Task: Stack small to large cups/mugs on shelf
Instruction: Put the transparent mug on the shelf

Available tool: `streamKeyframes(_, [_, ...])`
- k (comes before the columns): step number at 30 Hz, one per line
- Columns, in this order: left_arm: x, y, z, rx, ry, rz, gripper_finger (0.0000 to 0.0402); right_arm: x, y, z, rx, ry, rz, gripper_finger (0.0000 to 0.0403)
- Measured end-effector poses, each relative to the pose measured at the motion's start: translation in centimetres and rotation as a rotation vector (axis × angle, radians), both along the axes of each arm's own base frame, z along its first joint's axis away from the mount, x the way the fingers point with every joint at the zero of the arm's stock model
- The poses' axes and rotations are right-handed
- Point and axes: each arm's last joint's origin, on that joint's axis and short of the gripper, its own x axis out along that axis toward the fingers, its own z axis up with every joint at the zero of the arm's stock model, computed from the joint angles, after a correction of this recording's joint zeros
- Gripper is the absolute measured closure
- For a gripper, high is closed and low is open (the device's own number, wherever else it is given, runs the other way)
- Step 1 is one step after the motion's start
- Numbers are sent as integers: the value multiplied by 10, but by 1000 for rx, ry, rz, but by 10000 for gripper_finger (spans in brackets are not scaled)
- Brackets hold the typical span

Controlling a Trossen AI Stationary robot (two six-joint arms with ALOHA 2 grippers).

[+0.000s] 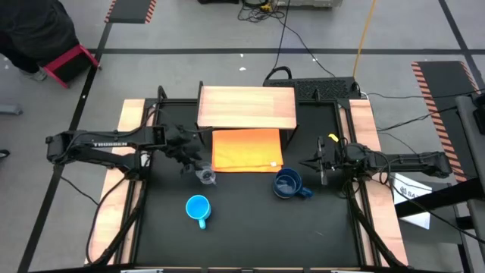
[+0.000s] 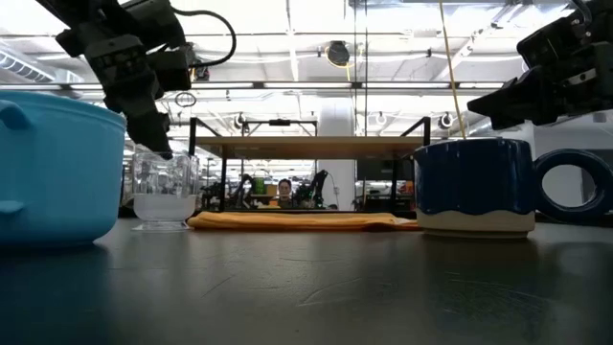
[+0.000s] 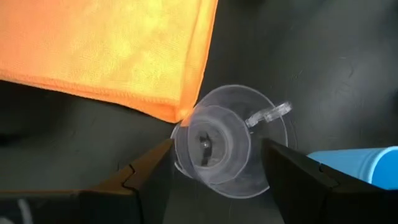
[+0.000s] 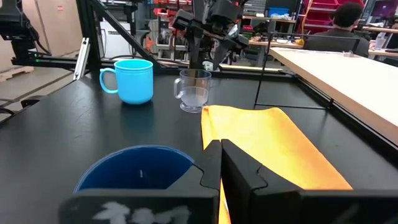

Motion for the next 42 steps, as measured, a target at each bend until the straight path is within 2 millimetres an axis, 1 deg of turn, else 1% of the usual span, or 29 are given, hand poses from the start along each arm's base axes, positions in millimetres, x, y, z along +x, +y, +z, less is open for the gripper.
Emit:
streamKeyframes(6, [-2,0,-1,-1,18,-1,160,0,0,0,0,0,0,403])
streamKeyframes(12, [-3,7,-2,-8,22,41,160,0,0,0,0,0,0,403])
streamKeyframes(16, [-1,12,-6,-12,48,65,160,0,0,0,0,0,0,403])
streamKeyframes(20, [6,15,-8,-21,67,63,160,0,0,0,0,0,0,403])
streamKeyframes(27, [18,18,-2,-35,61,41,160,0,0,-2,0,16,0,403])
streamKeyframes(34, [23,14,-13,-55,130,5,160,0,0,-3,1,35,0,403])
streamKeyframes(42, [25,10,-16,-29,150,-3,160,0,0,-3,0,36,0,403])
